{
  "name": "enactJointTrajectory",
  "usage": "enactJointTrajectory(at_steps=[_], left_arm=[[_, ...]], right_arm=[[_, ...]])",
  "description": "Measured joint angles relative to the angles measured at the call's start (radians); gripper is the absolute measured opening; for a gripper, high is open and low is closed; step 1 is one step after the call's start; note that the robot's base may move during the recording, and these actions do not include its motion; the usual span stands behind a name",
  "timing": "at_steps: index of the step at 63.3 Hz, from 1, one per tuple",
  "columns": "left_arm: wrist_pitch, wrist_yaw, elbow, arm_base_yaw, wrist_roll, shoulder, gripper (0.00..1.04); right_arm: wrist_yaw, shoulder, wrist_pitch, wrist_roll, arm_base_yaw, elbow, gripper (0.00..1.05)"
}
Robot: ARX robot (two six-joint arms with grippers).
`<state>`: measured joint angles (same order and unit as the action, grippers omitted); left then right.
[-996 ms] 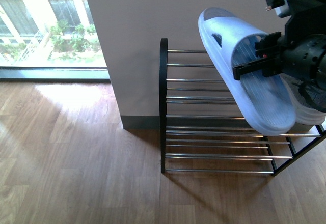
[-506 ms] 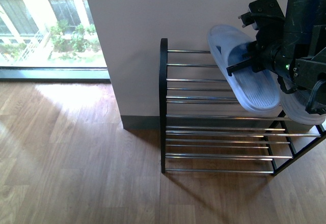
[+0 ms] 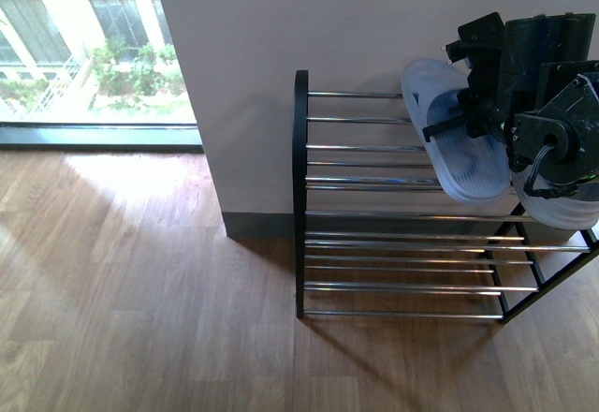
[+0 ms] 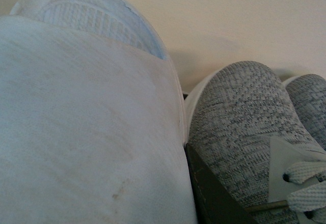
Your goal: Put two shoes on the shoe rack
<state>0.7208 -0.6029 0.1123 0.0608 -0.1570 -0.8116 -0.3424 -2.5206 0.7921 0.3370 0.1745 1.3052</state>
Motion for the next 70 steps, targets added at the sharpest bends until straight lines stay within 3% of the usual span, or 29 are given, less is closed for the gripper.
enactJointTrajectory(at_steps=[8, 27, 45, 52, 70], left_arm=[[0.000, 0.000, 0.000, 0.000, 0.000, 0.000, 0.02], [0.000, 0.000, 0.000, 0.000, 0.000, 0.000, 0.02], [0.000, 0.000, 0.000, 0.000, 0.000, 0.000, 0.02], [0.000, 0.000, 0.000, 0.000, 0.000, 0.000, 0.02], [0.000, 0.000, 0.000, 0.000, 0.000, 0.000, 0.02]], right_arm=[[-0.009, -0.002, 0.003, 0.006, -0.005, 0.001, 0.07], [0.039, 0.050, -0.029, -0.032, -0.004, -0.063, 0.51], [-0.006, 0.237, 0.008, 0.002, -0.005, -0.216, 0.95], [0.005, 0.325, -0.018, 0.002, -0.032, -0.281, 0.95], [0.260, 0.858, -0.199, -0.008, -0.225, -0.587, 0.96]])
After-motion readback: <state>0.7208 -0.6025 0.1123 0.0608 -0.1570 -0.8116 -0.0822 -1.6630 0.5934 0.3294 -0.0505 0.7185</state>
